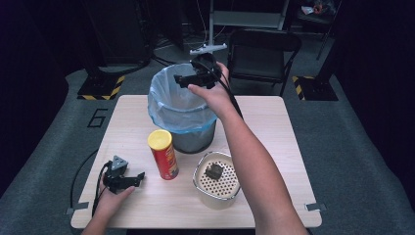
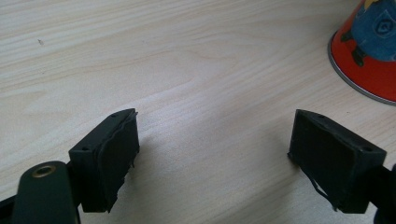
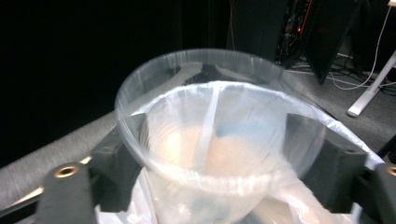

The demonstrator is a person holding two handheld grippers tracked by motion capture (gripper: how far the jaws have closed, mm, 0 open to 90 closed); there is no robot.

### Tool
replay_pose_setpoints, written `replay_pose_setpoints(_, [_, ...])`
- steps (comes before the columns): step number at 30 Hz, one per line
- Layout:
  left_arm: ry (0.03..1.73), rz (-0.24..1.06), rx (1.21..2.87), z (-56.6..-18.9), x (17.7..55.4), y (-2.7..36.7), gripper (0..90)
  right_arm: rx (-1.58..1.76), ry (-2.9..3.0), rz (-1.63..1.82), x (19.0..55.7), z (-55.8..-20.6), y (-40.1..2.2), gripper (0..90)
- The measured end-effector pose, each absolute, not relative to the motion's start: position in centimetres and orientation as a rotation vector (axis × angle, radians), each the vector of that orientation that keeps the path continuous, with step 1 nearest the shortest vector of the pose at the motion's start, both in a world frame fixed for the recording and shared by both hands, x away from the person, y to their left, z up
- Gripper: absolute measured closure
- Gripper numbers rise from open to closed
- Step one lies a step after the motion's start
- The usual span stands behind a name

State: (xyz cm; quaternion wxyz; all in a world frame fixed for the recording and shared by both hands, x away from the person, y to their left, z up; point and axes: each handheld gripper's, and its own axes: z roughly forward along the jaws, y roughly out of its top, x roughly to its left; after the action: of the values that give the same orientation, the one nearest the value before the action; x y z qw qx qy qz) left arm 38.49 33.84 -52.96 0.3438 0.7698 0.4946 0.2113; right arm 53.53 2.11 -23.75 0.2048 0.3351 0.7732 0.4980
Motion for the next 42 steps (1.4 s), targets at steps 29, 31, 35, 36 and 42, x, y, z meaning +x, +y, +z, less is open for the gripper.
replay_pose_setpoints(29, [1.307, 0.547, 2.008, -52.8, 38.6, 33.5, 13.4, 0.856, 2.134, 1.403, 50.2, -23.6, -0.8, 30.7])
replay_pose_setpoints(31, [1.343, 0.555, 1.988, -52.7, 38.6, 33.6, 13.7, 0.862, 2.139, 1.405, 49.9, -23.8, -0.9, 31.8])
replay_pose_setpoints(35, [1.322, 0.534, 1.941, -52.0, 38.3, 33.8, 14.0, 0.845, 2.141, 1.376, 49.3, -24.0, -1.4, 32.7])
replay_pose_setpoints(36, [1.301, 0.519, 1.940, -51.5, 38.1, 33.8, 14.0, 0.849, 2.137, 1.382, 49.2, -24.0, -1.6, 32.7])
replay_pose_setpoints(42, [1.163, 0.429, 1.903, -49.4, 37.0, 32.6, 12.8, 0.850, 2.130, 1.400, 48.6, -23.5, -2.6, 32.7])
